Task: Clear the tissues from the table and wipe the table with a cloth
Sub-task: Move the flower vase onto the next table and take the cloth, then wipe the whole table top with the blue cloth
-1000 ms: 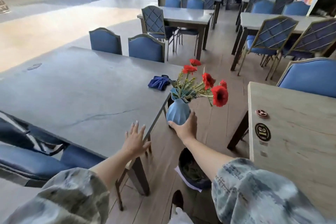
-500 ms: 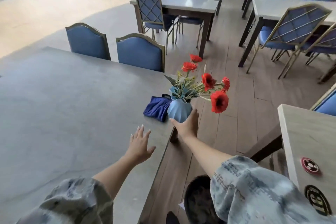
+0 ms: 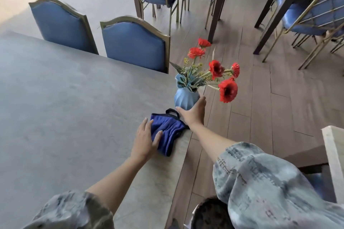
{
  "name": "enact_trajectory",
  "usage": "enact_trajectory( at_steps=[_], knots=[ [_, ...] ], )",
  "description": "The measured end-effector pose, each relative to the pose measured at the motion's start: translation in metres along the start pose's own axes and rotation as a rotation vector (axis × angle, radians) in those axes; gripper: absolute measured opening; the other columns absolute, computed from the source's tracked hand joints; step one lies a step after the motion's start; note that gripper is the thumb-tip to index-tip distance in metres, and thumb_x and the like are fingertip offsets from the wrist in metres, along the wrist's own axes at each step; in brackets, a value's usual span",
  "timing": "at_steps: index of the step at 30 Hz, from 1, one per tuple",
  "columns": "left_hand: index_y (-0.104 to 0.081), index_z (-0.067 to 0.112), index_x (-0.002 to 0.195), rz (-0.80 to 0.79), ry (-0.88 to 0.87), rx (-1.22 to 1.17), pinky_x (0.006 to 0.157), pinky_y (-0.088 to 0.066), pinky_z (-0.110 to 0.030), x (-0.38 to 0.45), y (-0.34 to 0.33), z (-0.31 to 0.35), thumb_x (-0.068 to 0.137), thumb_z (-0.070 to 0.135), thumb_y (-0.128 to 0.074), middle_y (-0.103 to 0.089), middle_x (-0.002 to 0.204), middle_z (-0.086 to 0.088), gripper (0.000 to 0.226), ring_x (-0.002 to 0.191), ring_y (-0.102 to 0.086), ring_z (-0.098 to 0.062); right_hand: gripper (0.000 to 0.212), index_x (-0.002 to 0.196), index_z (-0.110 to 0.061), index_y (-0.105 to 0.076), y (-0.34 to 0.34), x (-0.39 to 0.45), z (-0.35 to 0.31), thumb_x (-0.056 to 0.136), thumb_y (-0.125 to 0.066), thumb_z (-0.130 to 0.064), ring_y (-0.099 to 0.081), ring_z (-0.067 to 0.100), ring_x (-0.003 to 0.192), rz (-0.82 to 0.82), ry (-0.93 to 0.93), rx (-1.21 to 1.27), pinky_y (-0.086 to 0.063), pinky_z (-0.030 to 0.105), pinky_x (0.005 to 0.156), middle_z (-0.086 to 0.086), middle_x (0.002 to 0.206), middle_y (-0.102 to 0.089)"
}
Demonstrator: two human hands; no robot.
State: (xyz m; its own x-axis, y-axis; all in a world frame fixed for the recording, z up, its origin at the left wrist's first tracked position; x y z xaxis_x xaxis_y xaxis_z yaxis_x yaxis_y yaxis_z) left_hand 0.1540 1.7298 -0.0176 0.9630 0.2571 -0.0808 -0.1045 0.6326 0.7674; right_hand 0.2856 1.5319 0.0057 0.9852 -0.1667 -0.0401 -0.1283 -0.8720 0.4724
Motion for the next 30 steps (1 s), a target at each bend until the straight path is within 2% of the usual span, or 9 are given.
enact_trajectory(
  at_steps=[6,11,15,18,19,21,25,28,30],
  knots=[
    [-0.051,0.006,0.131,0.139,-0.025,-0.009,0.104,-0.036,-0.032,0.011,0.002,0.000,0.086,0.027,-0.067,-0.054,0.129,-0.011,0.052,0.121,-0.049,-0.027,0.095,0.134,-0.011,-0.032,-0.018,0.014,0.006,0.059,-0.089,-0.030,-0.045,0.021,0.118,0.001,0.009,-0.012,-0.038,0.026,0.094,0.005,0.128,-0.040],
    [-0.047,0.005,0.132,0.174,0.200,-0.170,0.103,-0.036,-0.032,0.009,0.005,-0.005,0.079,0.022,-0.075,-0.052,0.125,-0.013,0.063,0.120,-0.045,-0.027,0.105,0.143,-0.008,-0.027,-0.014,0.001,0.009,0.062,-0.088,-0.033,-0.038,0.021,0.127,0.018,0.015,-0.021,-0.036,0.030,0.106,0.008,0.139,-0.039],
    [-0.046,0.004,0.129,0.099,0.399,-0.292,0.093,-0.044,-0.032,0.003,0.003,-0.012,0.072,0.016,-0.080,-0.059,0.112,-0.011,0.068,0.110,-0.056,-0.027,0.064,0.128,-0.010,-0.048,0.001,-0.044,0.016,0.074,-0.078,-0.028,-0.050,0.027,0.115,0.141,-0.031,-0.093,-0.042,0.033,0.093,0.010,0.123,-0.054],
    [-0.061,0.006,0.098,-0.008,0.522,-0.332,0.074,-0.043,-0.026,-0.010,-0.001,-0.016,0.070,0.013,-0.080,-0.059,0.086,0.000,0.034,0.089,-0.058,-0.019,0.047,0.111,-0.012,-0.057,-0.012,-0.086,0.032,0.074,-0.077,-0.034,-0.055,0.025,0.106,0.020,-0.117,-0.157,-0.043,0.032,0.084,0.007,0.112,-0.060],
    [-0.062,0.009,0.082,-0.051,0.516,-0.319,0.066,-0.042,-0.025,-0.014,-0.002,-0.015,0.071,0.013,-0.078,-0.058,0.075,0.000,0.020,0.080,-0.057,-0.017,0.047,0.109,-0.013,-0.058,-0.017,-0.100,0.035,0.074,-0.077,-0.036,-0.056,0.024,0.102,-0.029,-0.123,-0.187,-0.044,0.032,0.081,0.006,0.109,-0.061],
    [-0.060,0.008,0.067,-0.116,0.486,-0.300,0.051,-0.037,-0.026,-0.025,-0.006,-0.016,0.075,0.017,-0.073,-0.054,0.062,-0.002,0.017,0.063,-0.052,-0.016,0.042,0.107,-0.014,-0.058,-0.023,-0.126,0.038,0.075,-0.076,-0.036,-0.060,0.023,0.093,-0.105,-0.129,-0.226,-0.046,0.032,0.073,0.003,0.099,-0.065],
    [-0.049,0.010,0.065,-0.129,0.417,-0.364,0.048,-0.031,-0.024,-0.060,0.000,-0.020,0.086,0.019,-0.061,-0.046,0.059,-0.001,0.026,0.058,-0.042,-0.013,0.031,0.106,-0.013,-0.061,-0.022,-0.163,0.041,0.079,-0.071,-0.023,-0.063,0.026,0.089,-0.187,-0.151,-0.250,-0.047,0.031,0.073,0.005,0.093,-0.069],
    [-0.058,0.011,0.076,-0.142,0.331,-0.466,0.051,-0.039,-0.013,-0.097,0.008,-0.012,0.093,0.018,-0.055,-0.057,0.067,0.002,0.019,0.064,-0.051,-0.010,0.024,0.104,-0.011,-0.065,-0.011,-0.190,0.040,0.081,-0.062,-0.018,-0.062,0.028,0.091,-0.180,-0.118,-0.196,-0.047,0.031,0.075,0.008,0.097,-0.068],
    [-0.060,0.014,0.080,-0.192,0.313,-0.602,0.057,-0.041,-0.018,-0.126,0.008,-0.001,0.097,0.024,-0.052,-0.060,0.073,0.003,0.021,0.070,-0.054,-0.011,0.026,0.112,-0.010,-0.064,0.003,-0.211,0.037,0.088,-0.056,-0.017,-0.060,0.025,0.094,-0.171,-0.106,-0.129,-0.043,0.027,0.076,0.011,0.107,-0.064]
  ],
)
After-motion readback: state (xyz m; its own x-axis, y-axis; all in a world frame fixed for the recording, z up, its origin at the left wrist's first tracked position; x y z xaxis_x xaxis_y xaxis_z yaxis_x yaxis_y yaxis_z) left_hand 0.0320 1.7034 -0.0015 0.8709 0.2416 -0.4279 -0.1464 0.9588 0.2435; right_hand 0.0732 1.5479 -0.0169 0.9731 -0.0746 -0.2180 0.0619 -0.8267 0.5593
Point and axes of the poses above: each hand's wrist, its own x-axis towards the middle knuckle, its own y-axis out of the back of the hand, z = x × y, the point moved 10 cm from there along x, towards the middle knuckle
